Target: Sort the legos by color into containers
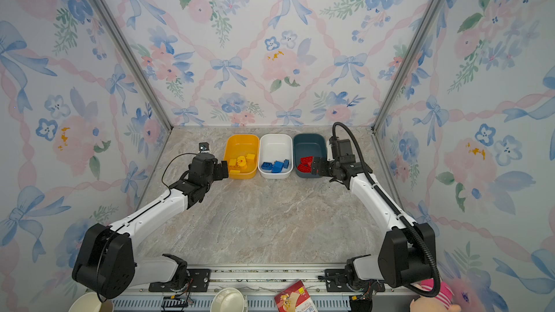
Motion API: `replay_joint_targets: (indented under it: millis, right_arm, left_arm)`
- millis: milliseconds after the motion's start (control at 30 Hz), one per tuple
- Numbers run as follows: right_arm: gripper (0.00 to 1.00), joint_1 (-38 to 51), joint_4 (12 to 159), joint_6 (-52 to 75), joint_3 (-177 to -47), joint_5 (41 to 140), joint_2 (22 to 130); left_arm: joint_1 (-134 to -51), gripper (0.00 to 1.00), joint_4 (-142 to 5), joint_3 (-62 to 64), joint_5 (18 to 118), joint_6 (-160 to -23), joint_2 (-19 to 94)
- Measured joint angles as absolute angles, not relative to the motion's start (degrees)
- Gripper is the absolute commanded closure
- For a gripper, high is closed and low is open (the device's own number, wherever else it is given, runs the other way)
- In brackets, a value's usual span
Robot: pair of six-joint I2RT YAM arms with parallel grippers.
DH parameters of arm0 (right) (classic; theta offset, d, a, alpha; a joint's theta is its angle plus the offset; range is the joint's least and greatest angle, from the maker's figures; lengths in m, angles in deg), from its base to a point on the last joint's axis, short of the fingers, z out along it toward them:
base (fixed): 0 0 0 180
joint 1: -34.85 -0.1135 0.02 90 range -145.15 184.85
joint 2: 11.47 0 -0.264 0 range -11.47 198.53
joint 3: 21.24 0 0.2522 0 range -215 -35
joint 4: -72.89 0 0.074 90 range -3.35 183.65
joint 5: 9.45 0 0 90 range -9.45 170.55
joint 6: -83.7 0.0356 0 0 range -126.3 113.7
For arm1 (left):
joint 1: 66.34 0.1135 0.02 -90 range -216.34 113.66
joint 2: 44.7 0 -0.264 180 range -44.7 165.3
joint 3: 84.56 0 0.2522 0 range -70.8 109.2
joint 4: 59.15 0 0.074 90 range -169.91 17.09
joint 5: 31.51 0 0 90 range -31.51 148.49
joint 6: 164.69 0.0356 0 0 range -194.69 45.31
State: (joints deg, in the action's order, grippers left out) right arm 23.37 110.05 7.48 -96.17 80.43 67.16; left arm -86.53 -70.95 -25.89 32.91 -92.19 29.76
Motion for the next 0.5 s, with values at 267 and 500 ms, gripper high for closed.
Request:
replay_joint_targets:
  millis: [267, 500]
  right_arm:
    - [0.03, 25.35, 92.36, -0.06, -82.07, 70.79, 65.58]
    - [0.03, 27.08, 77.57, -5.21, -72.82, 68.24, 65.58]
  left_arm:
    - [-82.94, 0.02, -56.57, -36.71, 30.46, -87.23, 25.34]
    - [-77.94, 0.02, -47.33, -44.65, 30.18, -85.54, 22.41]
